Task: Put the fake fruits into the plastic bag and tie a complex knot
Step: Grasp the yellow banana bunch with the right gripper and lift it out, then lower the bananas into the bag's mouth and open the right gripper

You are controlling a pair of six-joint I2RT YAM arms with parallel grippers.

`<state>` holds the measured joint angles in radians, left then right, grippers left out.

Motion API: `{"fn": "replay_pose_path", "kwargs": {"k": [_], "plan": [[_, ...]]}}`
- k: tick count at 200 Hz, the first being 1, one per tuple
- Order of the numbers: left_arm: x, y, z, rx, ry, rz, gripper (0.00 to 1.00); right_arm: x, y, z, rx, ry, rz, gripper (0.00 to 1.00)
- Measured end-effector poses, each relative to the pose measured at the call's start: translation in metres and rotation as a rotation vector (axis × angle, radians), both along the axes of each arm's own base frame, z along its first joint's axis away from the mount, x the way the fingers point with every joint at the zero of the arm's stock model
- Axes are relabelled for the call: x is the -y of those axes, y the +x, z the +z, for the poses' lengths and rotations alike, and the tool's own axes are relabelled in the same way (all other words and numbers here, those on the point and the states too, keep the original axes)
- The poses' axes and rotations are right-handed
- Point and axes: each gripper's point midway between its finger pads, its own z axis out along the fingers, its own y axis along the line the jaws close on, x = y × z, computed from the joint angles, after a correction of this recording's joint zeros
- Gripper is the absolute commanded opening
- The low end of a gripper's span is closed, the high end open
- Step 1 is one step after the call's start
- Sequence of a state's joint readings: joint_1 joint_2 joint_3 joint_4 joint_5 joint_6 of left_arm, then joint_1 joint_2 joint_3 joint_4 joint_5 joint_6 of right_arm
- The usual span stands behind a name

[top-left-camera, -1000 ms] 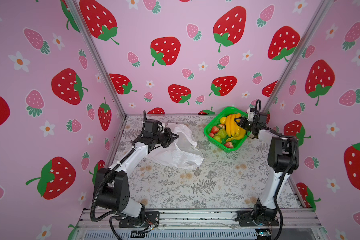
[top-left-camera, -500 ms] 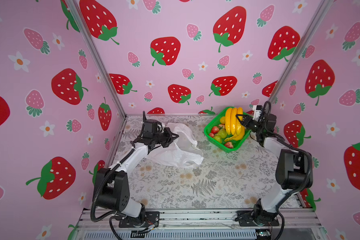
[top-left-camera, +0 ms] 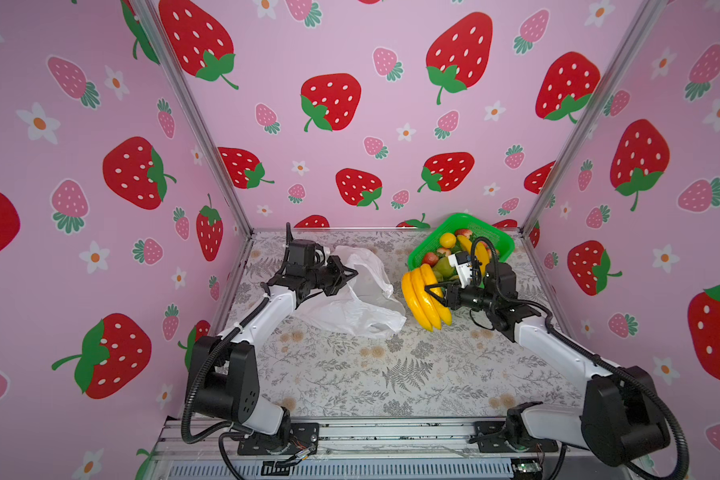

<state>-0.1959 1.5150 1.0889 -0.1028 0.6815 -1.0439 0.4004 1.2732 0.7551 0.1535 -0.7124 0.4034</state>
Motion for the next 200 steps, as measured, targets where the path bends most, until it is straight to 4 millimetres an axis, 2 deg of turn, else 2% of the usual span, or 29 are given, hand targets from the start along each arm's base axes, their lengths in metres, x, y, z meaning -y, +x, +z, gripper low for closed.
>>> {"fn": "replay_pose_path", "kwargs": {"k": [38, 98, 130, 167, 200], "plan": [[-0.001, 0.0, 0.0, -0.002, 0.001, 0.003, 0.03, -0.01, -0.032, -0.03, -0.037, -0.127, 0.096, 0.14], [-0.003, 0.0, -0.001, -0.004, 0.004, 0.004, 0.02, -0.028, -0.07, -0.061, -0.062, -0.224, 0.26, 0.13], [-0.003, 0.0, -0.002, -0.003, 0.006, 0.003, 0.02, -0.032, -0.086, -0.062, -0.039, -0.24, 0.329, 0.13], [-0.003, 0.0, -0.002, -0.004, 0.006, 0.003, 0.02, -0.05, -0.111, -0.055, 0.027, -0.241, 0.459, 0.13], [-0.003, -0.001, -0.003, -0.003, 0.013, -0.002, 0.02, -0.062, -0.118, -0.052, 0.077, -0.237, 0.538, 0.13]]}}
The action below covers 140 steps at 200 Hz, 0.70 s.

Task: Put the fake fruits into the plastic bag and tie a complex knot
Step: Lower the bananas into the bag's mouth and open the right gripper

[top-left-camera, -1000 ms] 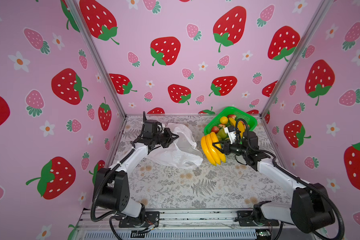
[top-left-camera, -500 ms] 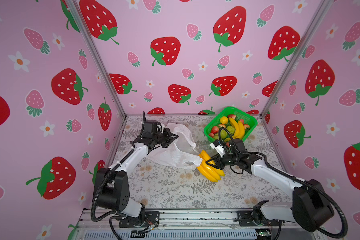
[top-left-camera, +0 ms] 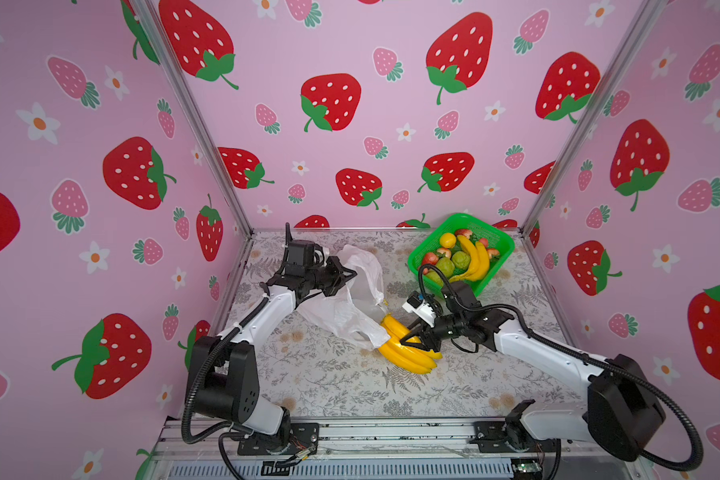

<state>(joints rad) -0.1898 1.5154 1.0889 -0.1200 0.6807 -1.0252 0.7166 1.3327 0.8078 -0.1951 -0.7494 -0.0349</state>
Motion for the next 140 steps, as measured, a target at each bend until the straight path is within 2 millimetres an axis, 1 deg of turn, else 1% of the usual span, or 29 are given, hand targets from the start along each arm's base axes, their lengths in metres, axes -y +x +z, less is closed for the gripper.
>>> {"fn": "replay_pose_path", "kwargs": {"k": [44, 63, 84, 119, 140], "plan": [[-0.001, -0.002, -0.003, -0.009, 0.009, -0.005, 0.02, -0.01, -0.009, 0.0, 0.035, 0.017, 0.091, 0.13], [0.0, -0.002, -0.003, -0.009, 0.009, -0.006, 0.02, -0.014, -0.009, 0.002, 0.054, 0.028, 0.117, 0.12], [0.001, -0.003, -0.003, -0.007, 0.011, -0.01, 0.02, -0.026, 0.003, 0.004, 0.08, 0.044, 0.131, 0.11], [0.007, -0.007, -0.003, -0.005, 0.025, -0.037, 0.02, -0.051, 0.038, 0.004, 0.135, 0.054, 0.093, 0.1], [0.014, -0.011, 0.0, 0.001, 0.034, -0.064, 0.02, -0.059, 0.053, 0.008, 0.155, 0.075, 0.035, 0.1]]}}
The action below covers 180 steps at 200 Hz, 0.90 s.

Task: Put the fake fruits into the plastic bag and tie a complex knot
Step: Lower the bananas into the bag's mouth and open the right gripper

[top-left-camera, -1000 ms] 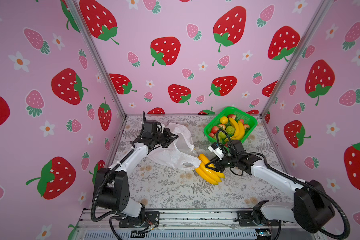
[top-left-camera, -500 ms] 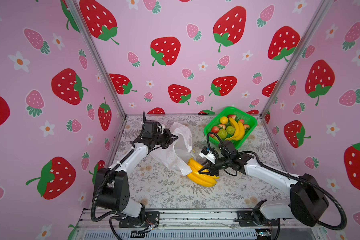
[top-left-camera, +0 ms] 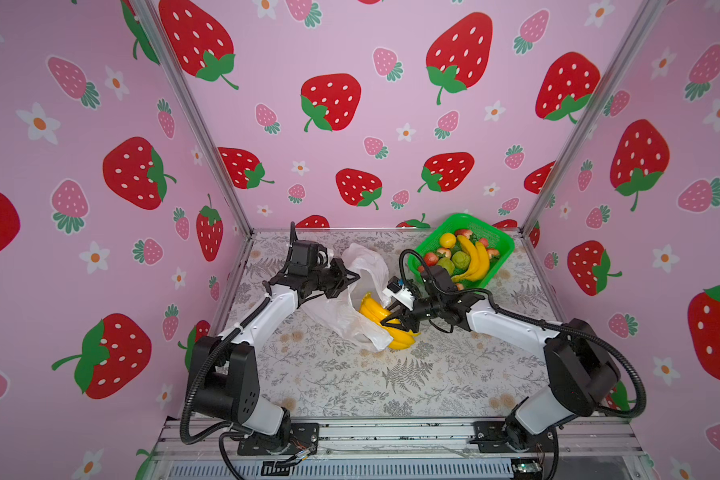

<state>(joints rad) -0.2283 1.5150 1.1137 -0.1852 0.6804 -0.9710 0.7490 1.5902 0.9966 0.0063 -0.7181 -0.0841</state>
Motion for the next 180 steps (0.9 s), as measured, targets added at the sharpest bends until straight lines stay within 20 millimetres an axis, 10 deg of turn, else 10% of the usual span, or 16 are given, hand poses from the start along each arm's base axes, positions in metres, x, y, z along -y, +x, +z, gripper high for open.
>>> {"fn": "replay_pose_path", "kwargs": {"k": [130, 180], "plan": [[0.055, -0.03, 0.011, 0.035, 0.015, -0.184, 0.02, 0.003, 0.096, -0.026, -0.341, 0.276, -0.734, 0.15], [0.059, -0.03, 0.01, 0.02, -0.005, -0.192, 0.01, -0.018, 0.11, -0.038, -0.432, 0.366, -0.861, 0.32]]}}
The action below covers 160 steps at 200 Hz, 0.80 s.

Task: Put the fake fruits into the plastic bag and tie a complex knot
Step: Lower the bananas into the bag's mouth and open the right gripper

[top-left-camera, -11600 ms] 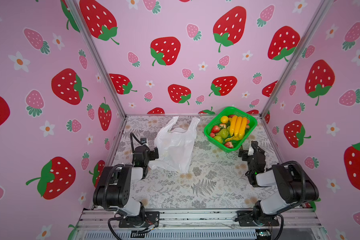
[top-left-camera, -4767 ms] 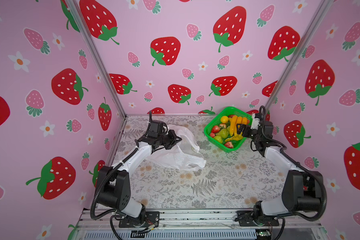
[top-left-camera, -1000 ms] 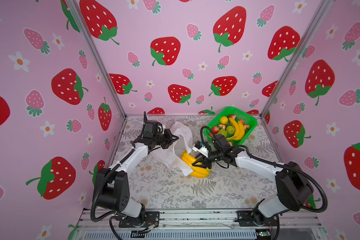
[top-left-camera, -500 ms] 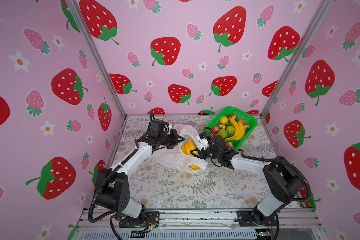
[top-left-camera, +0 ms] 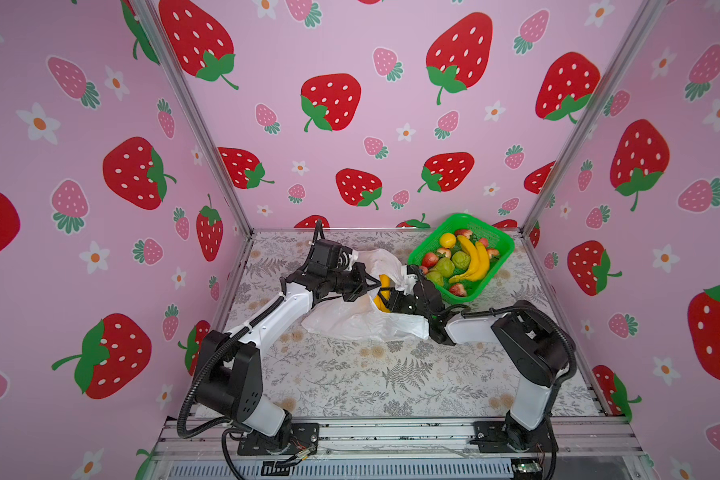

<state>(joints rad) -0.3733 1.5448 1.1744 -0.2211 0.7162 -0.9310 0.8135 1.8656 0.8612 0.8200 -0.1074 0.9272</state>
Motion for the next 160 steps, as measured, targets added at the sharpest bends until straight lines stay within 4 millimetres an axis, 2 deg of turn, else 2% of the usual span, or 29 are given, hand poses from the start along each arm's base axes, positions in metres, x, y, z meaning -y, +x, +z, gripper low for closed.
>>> {"fn": "replay_pose_path", "kwargs": {"k": [46, 64, 68, 84, 101, 123, 160], "plan": [[0.001, 0.003, 0.004, 0.01, -0.018, 0.008, 0.01, -0.024, 0.011, -0.01, -0.045, 0.065, -0.035, 0.46], [0.001, 0.005, 0.006, 0.011, -0.026, 0.01, 0.01, -0.03, 0.01, -0.01, -0.044, 0.087, -0.012, 0.51], [0.001, 0.005, 0.006, 0.01, -0.028, 0.01, 0.01, -0.031, 0.009, -0.01, -0.044, 0.091, -0.005, 0.56], [-0.002, 0.007, 0.006, 0.009, -0.03, 0.018, 0.02, -0.032, 0.007, -0.007, -0.031, 0.098, 0.021, 0.61], [-0.005, 0.008, 0.007, 0.005, -0.034, 0.024, 0.03, -0.023, 0.001, -0.005, -0.017, 0.085, 0.042, 0.65], [-0.012, 0.013, 0.006, 0.003, -0.034, 0.045, 0.03, -0.003, -0.009, 0.002, 0.013, 0.055, 0.062, 0.75], [-0.028, 0.023, 0.002, -0.003, -0.03, 0.091, 0.02, 0.033, -0.016, 0.037, 0.132, 0.002, 0.112, 0.78]]}}
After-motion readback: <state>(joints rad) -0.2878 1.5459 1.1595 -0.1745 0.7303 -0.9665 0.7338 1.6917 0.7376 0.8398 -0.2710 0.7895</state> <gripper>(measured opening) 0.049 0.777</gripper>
